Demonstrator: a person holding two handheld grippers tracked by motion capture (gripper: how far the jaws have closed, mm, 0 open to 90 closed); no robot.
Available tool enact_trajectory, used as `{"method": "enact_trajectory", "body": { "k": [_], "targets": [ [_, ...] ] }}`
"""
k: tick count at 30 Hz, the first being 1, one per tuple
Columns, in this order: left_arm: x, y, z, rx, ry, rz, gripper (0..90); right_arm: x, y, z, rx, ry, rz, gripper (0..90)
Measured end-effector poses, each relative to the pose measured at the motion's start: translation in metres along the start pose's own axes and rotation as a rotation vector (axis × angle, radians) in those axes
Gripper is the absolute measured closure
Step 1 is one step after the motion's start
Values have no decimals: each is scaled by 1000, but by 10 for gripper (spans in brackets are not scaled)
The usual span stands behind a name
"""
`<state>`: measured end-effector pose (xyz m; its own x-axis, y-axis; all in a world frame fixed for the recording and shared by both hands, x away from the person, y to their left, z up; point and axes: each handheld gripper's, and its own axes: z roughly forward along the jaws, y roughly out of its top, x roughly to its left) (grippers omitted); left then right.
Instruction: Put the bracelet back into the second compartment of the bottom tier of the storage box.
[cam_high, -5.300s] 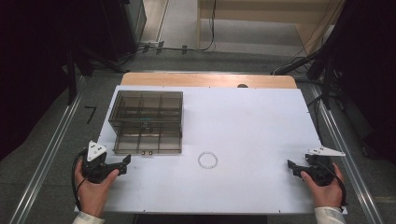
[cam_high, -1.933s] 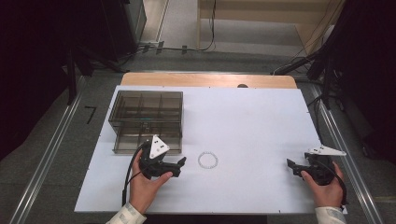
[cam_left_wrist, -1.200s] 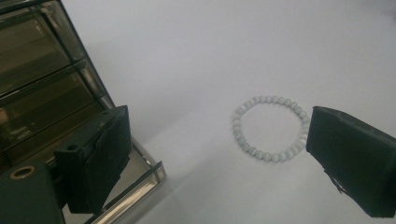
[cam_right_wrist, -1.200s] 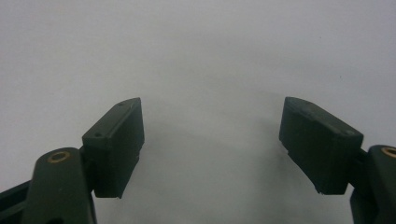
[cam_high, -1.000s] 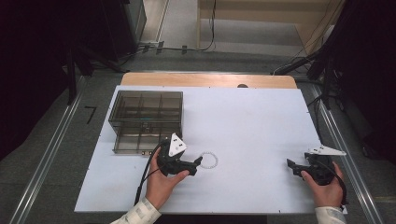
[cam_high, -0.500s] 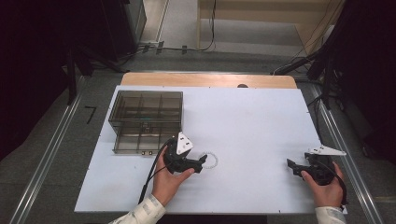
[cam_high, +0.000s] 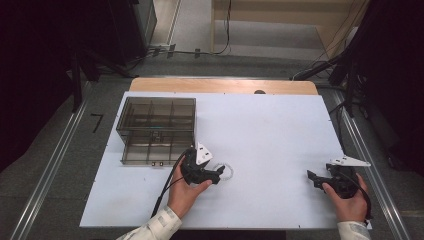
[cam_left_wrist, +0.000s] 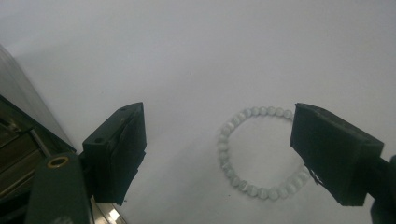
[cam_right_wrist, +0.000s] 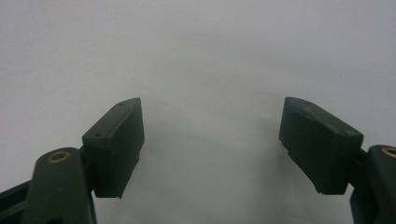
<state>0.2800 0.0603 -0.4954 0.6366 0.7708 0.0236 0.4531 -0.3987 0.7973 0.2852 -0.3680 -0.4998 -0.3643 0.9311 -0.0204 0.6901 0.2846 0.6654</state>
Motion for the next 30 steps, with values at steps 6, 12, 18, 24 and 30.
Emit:
{"method": "enact_trajectory", "body": {
  "k": [6, 12, 18, 24, 30],
  "targets": [
    [1, -1, 6, 14, -1, -4, 222, 0, 0, 0, 1, 1, 1, 208],
    [4, -2, 10, 11, -4, -22, 283, 0, 0, 0, 1, 3, 1, 208],
    [6, -3, 14, 18, -5, -26, 339, 0, 0, 0, 1, 3, 1, 208],
    [7, -5, 19, 44, -13, -31, 367, 0, 0, 1, 4, 4, -1, 208],
    [7, -6, 23, 61, -3, -27, 399, 0, 0, 0, 2, 5, -1, 209]
  ]
}}
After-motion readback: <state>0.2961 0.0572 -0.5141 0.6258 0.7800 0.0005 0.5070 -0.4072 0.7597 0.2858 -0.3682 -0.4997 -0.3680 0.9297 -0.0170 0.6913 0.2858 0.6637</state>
